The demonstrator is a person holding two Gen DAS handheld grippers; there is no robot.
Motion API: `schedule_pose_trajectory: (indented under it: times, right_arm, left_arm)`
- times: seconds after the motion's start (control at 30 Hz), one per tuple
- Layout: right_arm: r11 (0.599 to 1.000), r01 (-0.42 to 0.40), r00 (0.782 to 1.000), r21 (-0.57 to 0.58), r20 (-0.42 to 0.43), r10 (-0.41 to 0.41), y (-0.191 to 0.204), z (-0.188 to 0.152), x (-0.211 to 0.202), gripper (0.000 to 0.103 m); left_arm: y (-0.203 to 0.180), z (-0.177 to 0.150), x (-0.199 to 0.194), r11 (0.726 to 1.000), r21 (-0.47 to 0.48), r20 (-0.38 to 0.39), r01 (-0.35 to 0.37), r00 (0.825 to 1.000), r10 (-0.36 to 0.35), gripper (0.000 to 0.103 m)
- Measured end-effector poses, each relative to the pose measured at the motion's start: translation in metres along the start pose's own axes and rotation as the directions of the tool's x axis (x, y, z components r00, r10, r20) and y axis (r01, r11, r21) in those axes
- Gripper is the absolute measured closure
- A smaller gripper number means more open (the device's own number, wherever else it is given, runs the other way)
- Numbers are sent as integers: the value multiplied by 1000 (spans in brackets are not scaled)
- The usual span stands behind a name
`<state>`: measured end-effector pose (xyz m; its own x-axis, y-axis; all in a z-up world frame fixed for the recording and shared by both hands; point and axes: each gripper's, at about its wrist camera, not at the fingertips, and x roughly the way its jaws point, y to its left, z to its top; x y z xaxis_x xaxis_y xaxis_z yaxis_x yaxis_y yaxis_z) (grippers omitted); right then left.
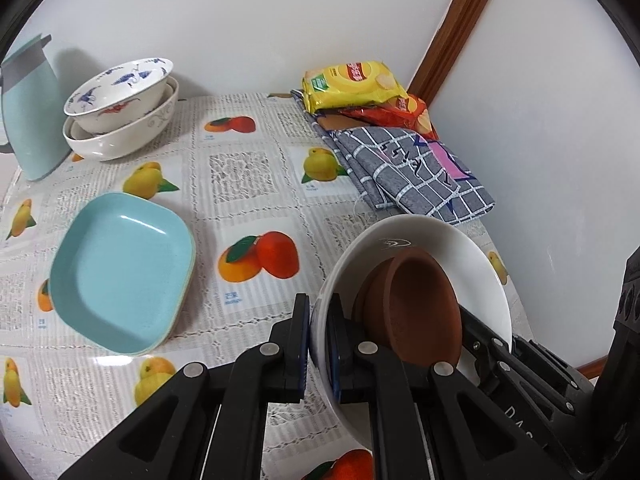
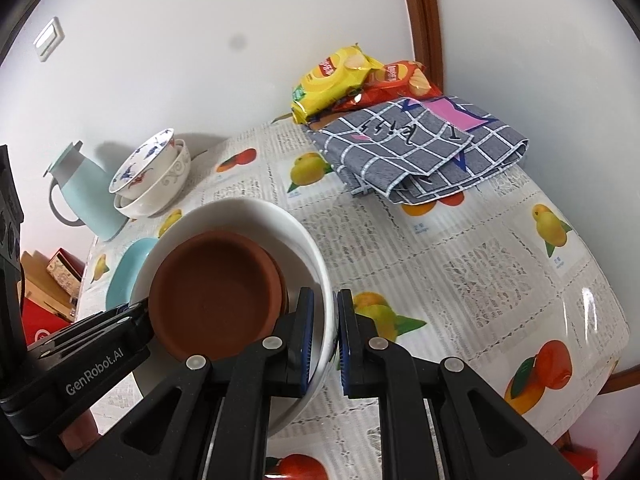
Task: Organize plates and bowls
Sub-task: 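Lift the white bowl with both tools toward the light blue plate stack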
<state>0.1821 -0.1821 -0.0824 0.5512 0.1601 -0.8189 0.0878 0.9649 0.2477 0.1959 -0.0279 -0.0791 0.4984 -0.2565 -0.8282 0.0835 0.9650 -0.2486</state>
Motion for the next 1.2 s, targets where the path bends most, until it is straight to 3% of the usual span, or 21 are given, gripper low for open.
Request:
schedule_pose_trajectory:
  times: [1.2]
  right_arm:
    - [997, -30, 999, -73, 36, 32, 87, -12, -15, 92]
  left_arm:
    - [72, -3, -52, 999, -43, 56, -29, 998, 31, 94]
